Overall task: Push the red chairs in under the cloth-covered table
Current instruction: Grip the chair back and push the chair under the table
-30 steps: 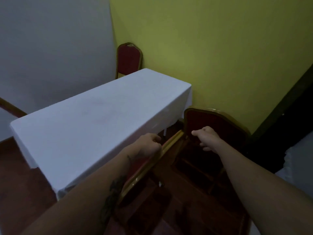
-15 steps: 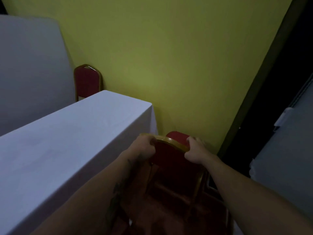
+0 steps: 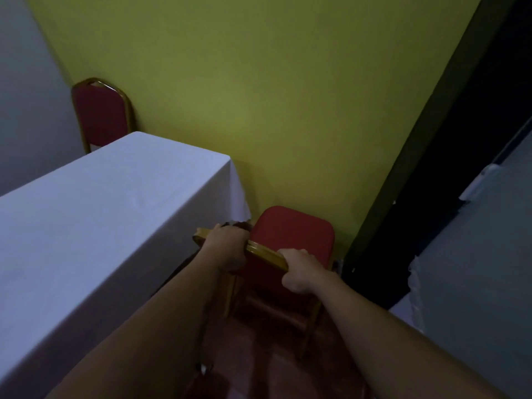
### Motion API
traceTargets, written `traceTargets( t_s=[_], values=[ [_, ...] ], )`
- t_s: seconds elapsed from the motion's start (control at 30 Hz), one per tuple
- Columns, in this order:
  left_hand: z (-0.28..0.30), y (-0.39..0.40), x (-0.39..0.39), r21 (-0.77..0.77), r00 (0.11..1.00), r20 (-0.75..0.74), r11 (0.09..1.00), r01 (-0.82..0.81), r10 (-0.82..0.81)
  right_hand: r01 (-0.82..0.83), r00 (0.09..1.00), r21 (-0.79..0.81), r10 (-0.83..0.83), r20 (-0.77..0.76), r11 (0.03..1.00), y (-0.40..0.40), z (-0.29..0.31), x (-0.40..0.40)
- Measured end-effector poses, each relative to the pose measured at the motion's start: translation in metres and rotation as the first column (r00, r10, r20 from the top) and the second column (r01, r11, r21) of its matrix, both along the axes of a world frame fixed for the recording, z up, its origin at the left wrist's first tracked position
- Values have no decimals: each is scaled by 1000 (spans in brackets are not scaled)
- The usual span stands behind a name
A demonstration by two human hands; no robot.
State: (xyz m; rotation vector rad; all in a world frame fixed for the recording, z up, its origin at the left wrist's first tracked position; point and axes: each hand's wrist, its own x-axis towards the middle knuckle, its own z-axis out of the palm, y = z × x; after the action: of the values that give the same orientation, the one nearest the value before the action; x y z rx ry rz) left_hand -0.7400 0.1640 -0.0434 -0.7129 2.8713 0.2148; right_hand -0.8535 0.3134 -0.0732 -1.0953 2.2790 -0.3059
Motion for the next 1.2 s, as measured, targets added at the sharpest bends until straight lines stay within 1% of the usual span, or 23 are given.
traceTargets(
  t_s=[0.1, 0.2, 0.4, 0.47, 0.63, 0.7, 0.8, 0.87, 0.9, 0.93, 0.97, 1.0, 1.03, 1.07, 1.1, 1.13, 1.17, 1.2],
  values=[
    [-2, -6, -3, -6, 998, -49, 1000, -29, 28, -36, 999, 14, 36, -27, 999, -4, 2, -3],
    [-7, -4, -5, -27, 999, -34, 1000, 1, -2, -46, 997, 42, 49, -64, 998, -1, 0, -4],
    [-17, 13, 13, 55, 994, -45, 993, 102, -99, -120, 987, 107, 131, -93, 987, 19, 3, -7],
    [-20, 19, 21, 107, 991, -64, 986, 128, -121, -152, 979, 134, 168, -117, 979, 28, 4, -10],
    [-20, 39, 28, 208, 991, -109, 973, 102, -81, -171, 939, 187, 218, -267, 967, 41, 12, -17],
    [-24, 46, 28, 266, 990, -131, 960, 91, -58, -119, 916, 188, 181, -358, 975, 51, 12, -19],
    [-32, 51, 34, 399, 981, -195, 913, 82, -3, -12, 851, 175, 102, -515, 985, 64, 10, -22],
    [-37, 46, 43, 447, 983, -181, 893, 58, 27, 102, 845, 114, -25, -534, 988, 66, 9, -22],
    [-42, 41, 50, 448, 990, -136, 894, 32, 33, 172, 852, 81, -106, -513, 982, 65, 8, -21],
    [-48, 35, 57, 446, 997, -70, 895, -8, 43, 257, 860, 42, -209, -467, 966, 65, 6, -21],
    [-53, 30, 65, 437, 998, 6, 897, -57, 60, 354, 862, -16, -333, -382, 935, 66, 4, -19],
    [-59, 24, 72, 421, 994, 72, 901, -103, 80, 478, 838, -90, -484, -252, 874, 65, 2, -17],
    [-64, 20, 78, 403, 989, 114, 905, -135, 96, 615, 773, -175, -631, -59, 769, 64, -1, -14],
    [-67, 17, 83, 387, 986, 131, 911, -147, 103, 747, 660, -245, -733, 165, 618, 63, -3, -11],
    [-68, 16, 85, 366, 986, 131, 919, -142, 101, 855, 518, -276, -763, 388, 439, 62, -5, -8],
    [-67, 16, 85, 342, 987, 129, 931, -131, 91, 927, 374, -262, -730, 573, 269, 60, -6, -4],
    [-65, 18, 85, 317, 988, 132, 941, -121, 82, 968, 248, -205, -658, 711, 143, 59, -7, 2],
    [-62, 19, 84, 295, 987, 140, 948, -115, 76, 990, 143, -118, -567, 811, 80, 57, -9, 8]
  ],
)
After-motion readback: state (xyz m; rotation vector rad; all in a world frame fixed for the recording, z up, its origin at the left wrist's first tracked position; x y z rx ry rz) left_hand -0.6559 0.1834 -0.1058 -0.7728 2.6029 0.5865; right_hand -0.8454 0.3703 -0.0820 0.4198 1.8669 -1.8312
